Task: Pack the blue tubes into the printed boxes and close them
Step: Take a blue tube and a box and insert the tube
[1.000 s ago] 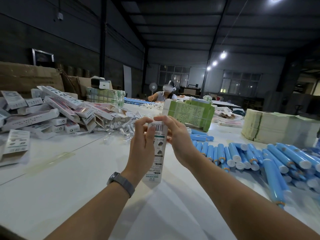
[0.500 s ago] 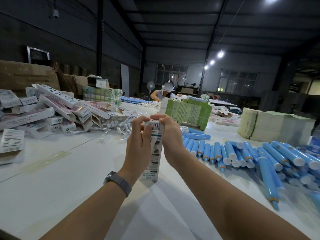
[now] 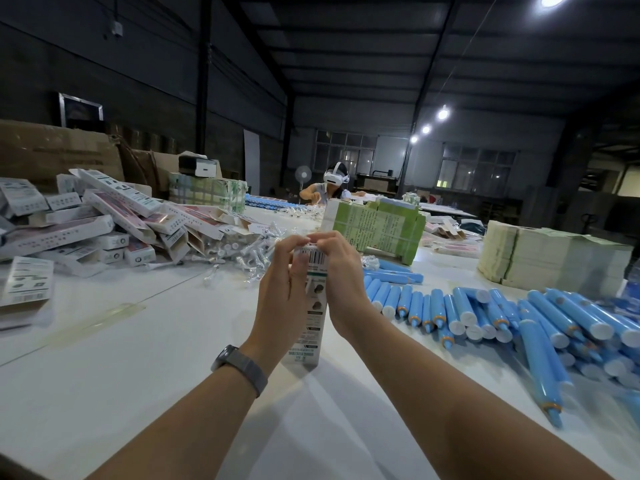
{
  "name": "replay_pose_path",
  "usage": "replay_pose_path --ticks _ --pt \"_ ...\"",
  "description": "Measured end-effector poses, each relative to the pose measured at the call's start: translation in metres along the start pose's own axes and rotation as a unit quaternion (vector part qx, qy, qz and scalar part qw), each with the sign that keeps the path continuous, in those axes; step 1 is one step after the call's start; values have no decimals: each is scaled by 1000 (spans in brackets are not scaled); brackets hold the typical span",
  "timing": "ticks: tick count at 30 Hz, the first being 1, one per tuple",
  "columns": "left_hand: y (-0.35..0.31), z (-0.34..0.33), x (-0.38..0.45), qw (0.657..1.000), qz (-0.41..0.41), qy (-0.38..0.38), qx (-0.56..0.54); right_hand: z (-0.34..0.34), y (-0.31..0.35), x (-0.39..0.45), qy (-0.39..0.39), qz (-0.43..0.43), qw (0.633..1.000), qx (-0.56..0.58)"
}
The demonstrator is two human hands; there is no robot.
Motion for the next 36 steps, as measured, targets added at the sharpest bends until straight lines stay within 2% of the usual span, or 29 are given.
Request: replay_pose_path --ticks 16,23,29,36 --pt "3 2 1 1000 -3 -11 6 0 -5 -2 1 -56 998 39" --pt "3 1 3 1000 -11 0 -1 7 3 1 32 -53 998 -13" --pt "6 2 0 1000 10 -4 -22 8 -9 -4 16 -54 998 21" --pt "5 4 2 999 19 12 -33 13 -4 -2 22 -19 999 -26"
Point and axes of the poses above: each hand's wrist, its own x-axis towards the middle knuckle, its own z-axis out of the back of the hand, y = z × x, the point moved 3 cm from there along x, towards the middle knuckle, and after that the axes turned 4 degrees about -y, right-handed, at the moved point
